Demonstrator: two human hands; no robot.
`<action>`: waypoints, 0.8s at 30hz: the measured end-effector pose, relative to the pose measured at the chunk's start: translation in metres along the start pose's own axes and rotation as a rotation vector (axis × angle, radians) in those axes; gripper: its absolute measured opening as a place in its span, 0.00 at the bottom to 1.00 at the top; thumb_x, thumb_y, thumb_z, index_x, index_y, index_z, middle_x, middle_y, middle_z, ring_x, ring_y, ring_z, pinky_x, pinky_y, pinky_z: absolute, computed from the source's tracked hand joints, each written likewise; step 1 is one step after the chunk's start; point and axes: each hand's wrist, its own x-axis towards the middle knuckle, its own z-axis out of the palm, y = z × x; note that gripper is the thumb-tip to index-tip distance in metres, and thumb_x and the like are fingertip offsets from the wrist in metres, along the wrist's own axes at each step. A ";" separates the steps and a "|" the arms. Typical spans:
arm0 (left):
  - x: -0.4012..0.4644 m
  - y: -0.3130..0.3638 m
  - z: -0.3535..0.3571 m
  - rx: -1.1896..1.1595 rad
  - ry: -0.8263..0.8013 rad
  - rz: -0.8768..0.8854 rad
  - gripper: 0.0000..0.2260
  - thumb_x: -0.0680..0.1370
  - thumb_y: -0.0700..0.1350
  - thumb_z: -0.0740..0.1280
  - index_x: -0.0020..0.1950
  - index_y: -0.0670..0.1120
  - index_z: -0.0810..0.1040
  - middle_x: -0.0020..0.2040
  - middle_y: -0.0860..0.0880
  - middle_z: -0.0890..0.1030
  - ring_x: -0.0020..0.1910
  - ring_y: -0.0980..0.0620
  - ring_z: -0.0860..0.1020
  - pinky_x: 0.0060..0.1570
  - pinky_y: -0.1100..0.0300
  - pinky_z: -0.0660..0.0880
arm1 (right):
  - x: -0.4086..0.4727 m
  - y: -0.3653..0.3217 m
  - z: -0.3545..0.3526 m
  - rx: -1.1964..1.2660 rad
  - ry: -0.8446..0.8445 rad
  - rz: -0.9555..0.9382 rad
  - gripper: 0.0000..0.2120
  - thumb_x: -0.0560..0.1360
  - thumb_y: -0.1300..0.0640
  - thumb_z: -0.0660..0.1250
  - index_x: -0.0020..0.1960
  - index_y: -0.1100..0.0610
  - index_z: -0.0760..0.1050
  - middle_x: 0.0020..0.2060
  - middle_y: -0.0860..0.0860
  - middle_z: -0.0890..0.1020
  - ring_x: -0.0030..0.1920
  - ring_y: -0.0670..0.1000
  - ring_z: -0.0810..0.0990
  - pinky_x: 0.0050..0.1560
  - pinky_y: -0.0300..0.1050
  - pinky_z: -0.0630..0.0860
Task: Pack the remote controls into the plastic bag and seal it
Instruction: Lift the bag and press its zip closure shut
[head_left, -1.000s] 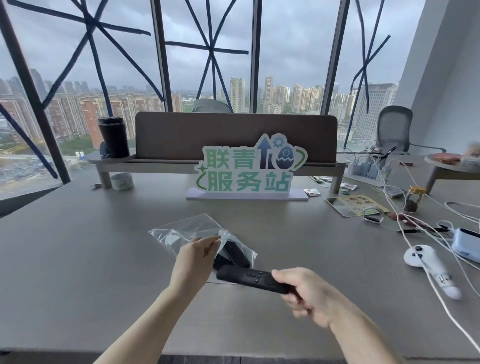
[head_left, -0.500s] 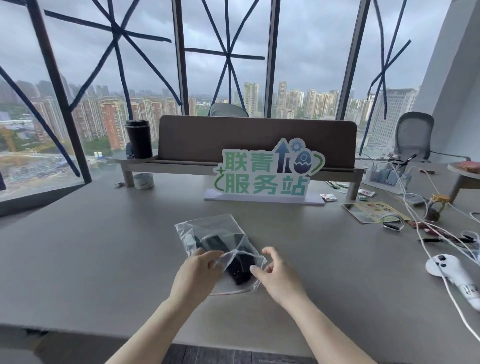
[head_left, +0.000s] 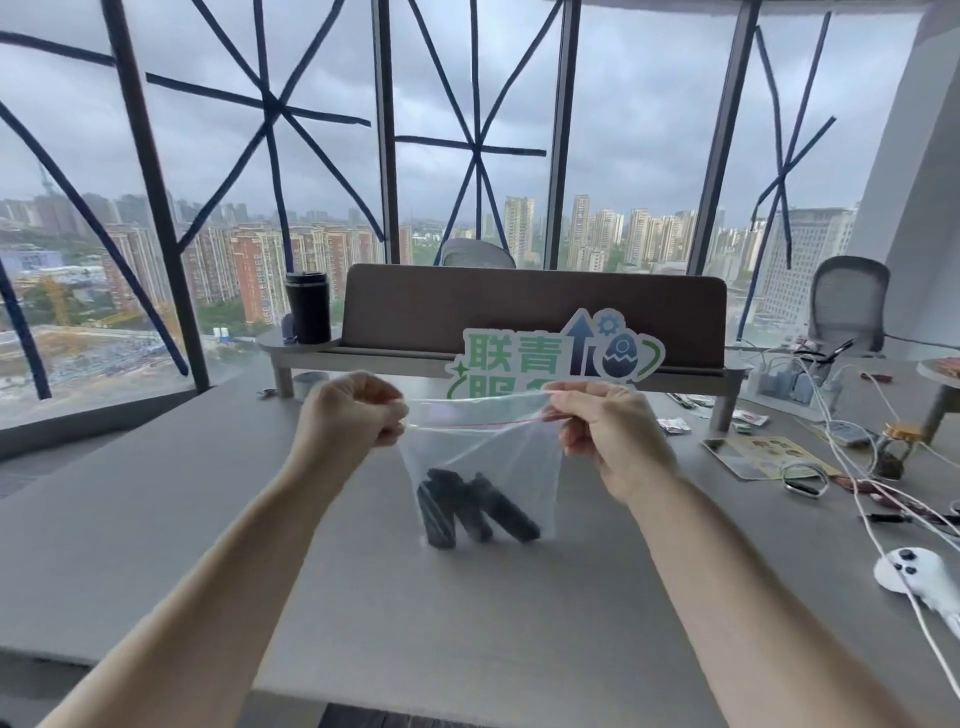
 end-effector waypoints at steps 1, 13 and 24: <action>0.005 0.018 -0.002 -0.041 -0.017 0.019 0.05 0.69 0.35 0.73 0.36 0.43 0.81 0.32 0.45 0.80 0.27 0.54 0.78 0.29 0.66 0.78 | 0.002 -0.017 0.000 0.009 0.000 -0.032 0.06 0.75 0.66 0.68 0.46 0.60 0.84 0.31 0.54 0.86 0.21 0.46 0.77 0.22 0.37 0.74; -0.012 0.037 0.004 0.192 -0.130 0.235 0.11 0.67 0.37 0.75 0.41 0.53 0.83 0.28 0.63 0.82 0.28 0.62 0.79 0.34 0.73 0.76 | -0.015 -0.073 -0.026 -0.558 0.027 -0.121 0.11 0.73 0.59 0.70 0.38 0.65 0.85 0.18 0.51 0.71 0.15 0.44 0.60 0.18 0.34 0.58; -0.024 0.027 0.028 0.097 -0.142 0.129 0.05 0.73 0.43 0.70 0.39 0.43 0.82 0.34 0.48 0.81 0.28 0.58 0.75 0.26 0.64 0.74 | -0.036 -0.081 -0.044 -1.132 0.215 -0.291 0.15 0.70 0.49 0.67 0.30 0.57 0.77 0.26 0.51 0.75 0.35 0.55 0.77 0.38 0.45 0.69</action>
